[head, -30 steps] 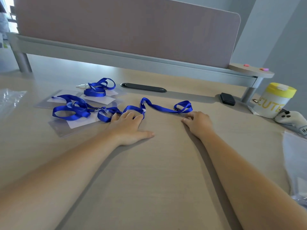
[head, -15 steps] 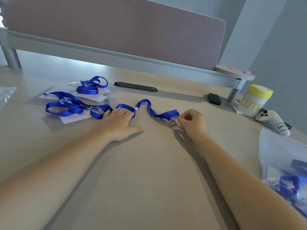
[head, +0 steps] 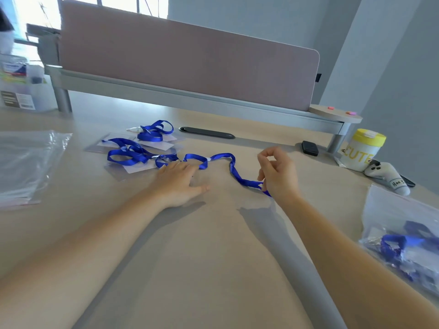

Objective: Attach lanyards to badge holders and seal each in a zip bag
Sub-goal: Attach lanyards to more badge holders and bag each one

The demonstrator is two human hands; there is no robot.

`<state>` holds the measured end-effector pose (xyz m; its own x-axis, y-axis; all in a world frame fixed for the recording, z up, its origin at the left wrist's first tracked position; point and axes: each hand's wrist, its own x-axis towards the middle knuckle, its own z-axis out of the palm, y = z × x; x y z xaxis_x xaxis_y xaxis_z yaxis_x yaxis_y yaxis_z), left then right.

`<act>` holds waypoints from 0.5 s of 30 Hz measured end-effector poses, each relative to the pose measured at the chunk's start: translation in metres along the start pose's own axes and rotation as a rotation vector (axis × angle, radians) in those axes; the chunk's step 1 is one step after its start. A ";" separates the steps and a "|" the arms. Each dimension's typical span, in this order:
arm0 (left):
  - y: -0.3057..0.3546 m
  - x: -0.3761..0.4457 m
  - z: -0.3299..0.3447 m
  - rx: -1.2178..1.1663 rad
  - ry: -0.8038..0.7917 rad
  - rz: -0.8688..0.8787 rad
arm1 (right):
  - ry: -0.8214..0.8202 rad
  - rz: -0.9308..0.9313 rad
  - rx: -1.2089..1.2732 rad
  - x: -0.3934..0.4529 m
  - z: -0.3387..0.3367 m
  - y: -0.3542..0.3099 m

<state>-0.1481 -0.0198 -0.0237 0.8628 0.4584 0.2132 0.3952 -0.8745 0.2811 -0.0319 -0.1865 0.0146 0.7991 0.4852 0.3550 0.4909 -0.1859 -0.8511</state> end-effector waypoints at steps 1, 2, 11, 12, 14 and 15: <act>-0.004 -0.003 -0.004 0.004 0.015 -0.010 | -0.021 -0.004 -0.032 0.000 0.006 -0.001; -0.008 -0.006 -0.008 0.011 0.028 -0.025 | -0.043 -0.005 -0.058 0.000 0.012 -0.002; -0.064 -0.005 -0.016 0.115 0.069 -0.295 | -0.207 0.024 -0.101 0.015 0.070 0.007; -0.068 -0.005 -0.016 0.110 0.041 -0.345 | -0.214 0.029 -0.085 0.016 0.074 0.007; -0.071 -0.007 -0.016 0.087 -0.029 -0.391 | -0.231 0.030 -0.082 0.015 0.082 0.005; -0.070 -0.008 -0.017 0.075 -0.053 -0.378 | -0.242 0.022 -0.089 0.014 0.085 0.005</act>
<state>-0.1877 0.0405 -0.0295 0.6661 0.7436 0.0582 0.7088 -0.6553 0.2611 -0.0478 -0.1080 -0.0174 0.7089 0.6684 0.2252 0.5119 -0.2679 -0.8162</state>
